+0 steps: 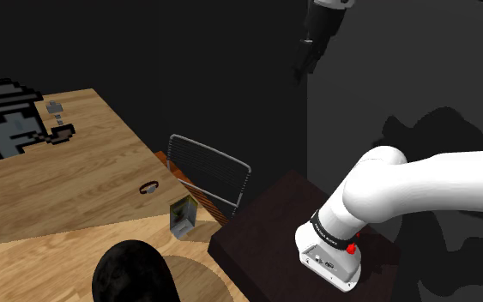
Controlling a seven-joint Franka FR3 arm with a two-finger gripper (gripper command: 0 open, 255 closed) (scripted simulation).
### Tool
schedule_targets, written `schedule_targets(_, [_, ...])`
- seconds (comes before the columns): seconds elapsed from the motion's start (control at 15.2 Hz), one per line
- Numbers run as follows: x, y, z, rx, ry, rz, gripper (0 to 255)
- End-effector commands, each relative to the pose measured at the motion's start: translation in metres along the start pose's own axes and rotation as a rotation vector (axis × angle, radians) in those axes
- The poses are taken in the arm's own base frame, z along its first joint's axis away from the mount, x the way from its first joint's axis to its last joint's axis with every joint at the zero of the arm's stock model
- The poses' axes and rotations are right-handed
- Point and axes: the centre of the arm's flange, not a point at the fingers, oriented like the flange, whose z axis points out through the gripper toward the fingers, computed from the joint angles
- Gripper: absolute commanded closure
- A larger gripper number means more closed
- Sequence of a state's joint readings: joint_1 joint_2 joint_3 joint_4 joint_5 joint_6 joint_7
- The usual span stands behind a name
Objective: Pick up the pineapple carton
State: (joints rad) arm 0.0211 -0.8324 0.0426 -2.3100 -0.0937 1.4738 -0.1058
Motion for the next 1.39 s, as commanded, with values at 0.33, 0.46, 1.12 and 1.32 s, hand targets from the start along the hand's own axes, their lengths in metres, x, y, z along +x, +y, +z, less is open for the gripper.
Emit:
schedule_targets(0.33, [0.032,-0.021,0.052,0.012,0.008,-0.154,0])
schedule_targets(0.46, [0.043,-0.031,0.073,0.017,0.012,-0.215,0])
schedule_targets(1.12, [0.093,-0.093,0.176,0.042,0.029,-0.522,0])
schedule_targets(1.32, [0.104,-0.114,0.206,0.049,0.034,-0.615,0])
